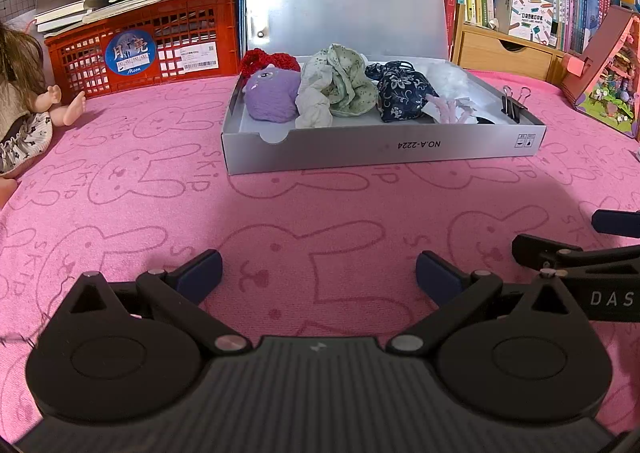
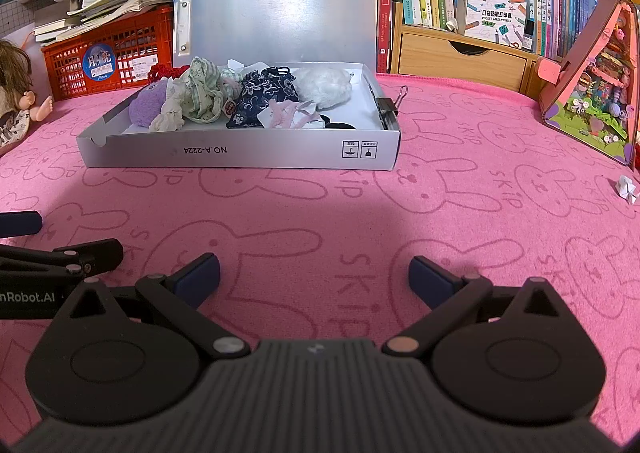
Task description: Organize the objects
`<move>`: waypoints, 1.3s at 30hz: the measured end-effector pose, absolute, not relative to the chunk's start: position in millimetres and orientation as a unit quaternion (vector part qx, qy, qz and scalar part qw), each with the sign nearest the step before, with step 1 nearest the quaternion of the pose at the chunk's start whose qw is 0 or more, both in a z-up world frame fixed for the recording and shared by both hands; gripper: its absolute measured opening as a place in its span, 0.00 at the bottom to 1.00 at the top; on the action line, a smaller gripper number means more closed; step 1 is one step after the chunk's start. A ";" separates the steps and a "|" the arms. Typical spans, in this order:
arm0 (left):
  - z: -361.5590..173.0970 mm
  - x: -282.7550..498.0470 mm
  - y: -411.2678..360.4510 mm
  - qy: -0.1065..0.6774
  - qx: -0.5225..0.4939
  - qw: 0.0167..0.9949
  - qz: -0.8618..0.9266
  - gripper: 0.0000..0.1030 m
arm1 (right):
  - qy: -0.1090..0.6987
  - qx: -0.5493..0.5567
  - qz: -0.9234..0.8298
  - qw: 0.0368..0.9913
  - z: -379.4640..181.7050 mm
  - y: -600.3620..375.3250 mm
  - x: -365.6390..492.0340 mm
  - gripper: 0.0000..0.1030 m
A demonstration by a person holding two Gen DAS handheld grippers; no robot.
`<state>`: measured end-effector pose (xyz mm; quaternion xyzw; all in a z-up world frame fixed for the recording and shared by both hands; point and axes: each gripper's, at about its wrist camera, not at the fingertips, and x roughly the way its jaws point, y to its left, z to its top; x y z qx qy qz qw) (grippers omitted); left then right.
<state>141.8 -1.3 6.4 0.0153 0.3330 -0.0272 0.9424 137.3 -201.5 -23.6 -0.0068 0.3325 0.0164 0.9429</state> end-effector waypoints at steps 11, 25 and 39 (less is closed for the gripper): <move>6.1 142.9 -1.5 0.333 0.012 0.943 -0.020 1.00 | 0.333 -0.007 0.016 0.943 -23.4 -201.4 137.1 1.00; 6.0 142.8 -1.4 0.333 0.012 0.943 -0.020 1.00 | 0.333 -0.007 0.016 0.943 -23.6 -201.2 137.2 1.00; 6.2 142.7 -1.1 0.333 0.012 0.943 -0.021 1.00 | 0.333 -0.007 0.016 0.943 -23.6 -201.1 137.3 1.00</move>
